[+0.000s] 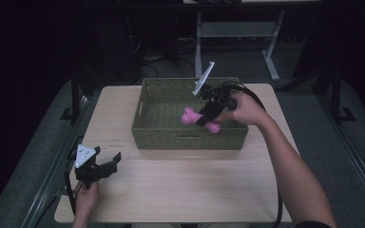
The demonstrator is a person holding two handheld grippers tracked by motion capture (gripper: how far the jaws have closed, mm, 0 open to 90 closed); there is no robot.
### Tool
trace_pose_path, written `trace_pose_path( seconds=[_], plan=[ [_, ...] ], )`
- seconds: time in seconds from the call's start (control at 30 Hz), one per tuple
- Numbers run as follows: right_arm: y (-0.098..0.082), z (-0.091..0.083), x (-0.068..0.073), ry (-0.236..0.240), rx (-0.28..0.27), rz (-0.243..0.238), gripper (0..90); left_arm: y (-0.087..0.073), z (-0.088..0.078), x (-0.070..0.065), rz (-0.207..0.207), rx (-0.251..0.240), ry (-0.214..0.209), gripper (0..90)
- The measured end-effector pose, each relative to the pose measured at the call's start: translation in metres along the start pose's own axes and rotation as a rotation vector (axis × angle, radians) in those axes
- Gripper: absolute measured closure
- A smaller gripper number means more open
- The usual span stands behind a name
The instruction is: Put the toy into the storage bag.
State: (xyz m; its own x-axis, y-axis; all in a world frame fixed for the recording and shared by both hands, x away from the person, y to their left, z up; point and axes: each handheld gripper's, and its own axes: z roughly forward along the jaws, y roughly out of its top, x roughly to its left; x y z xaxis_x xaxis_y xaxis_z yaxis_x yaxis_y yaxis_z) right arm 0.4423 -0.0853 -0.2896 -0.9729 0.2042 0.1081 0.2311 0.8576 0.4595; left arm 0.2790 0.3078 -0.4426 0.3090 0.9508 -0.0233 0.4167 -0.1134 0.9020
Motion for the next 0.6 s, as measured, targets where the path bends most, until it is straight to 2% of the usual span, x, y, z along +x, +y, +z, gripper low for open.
trace_pose_path(
  seconds=[0.4,0.6],
  plan=[
    [0.004,-0.001,-0.020,-0.003,-0.010,0.029,58.2,0.000,0.001,0.000,-0.001,0.005,0.002,13.9],
    [0.005,-0.004,-0.028,-0.023,-0.007,0.042,58.2,0.000,0.001,0.000,0.001,0.004,0.002,13.9]
  ],
)
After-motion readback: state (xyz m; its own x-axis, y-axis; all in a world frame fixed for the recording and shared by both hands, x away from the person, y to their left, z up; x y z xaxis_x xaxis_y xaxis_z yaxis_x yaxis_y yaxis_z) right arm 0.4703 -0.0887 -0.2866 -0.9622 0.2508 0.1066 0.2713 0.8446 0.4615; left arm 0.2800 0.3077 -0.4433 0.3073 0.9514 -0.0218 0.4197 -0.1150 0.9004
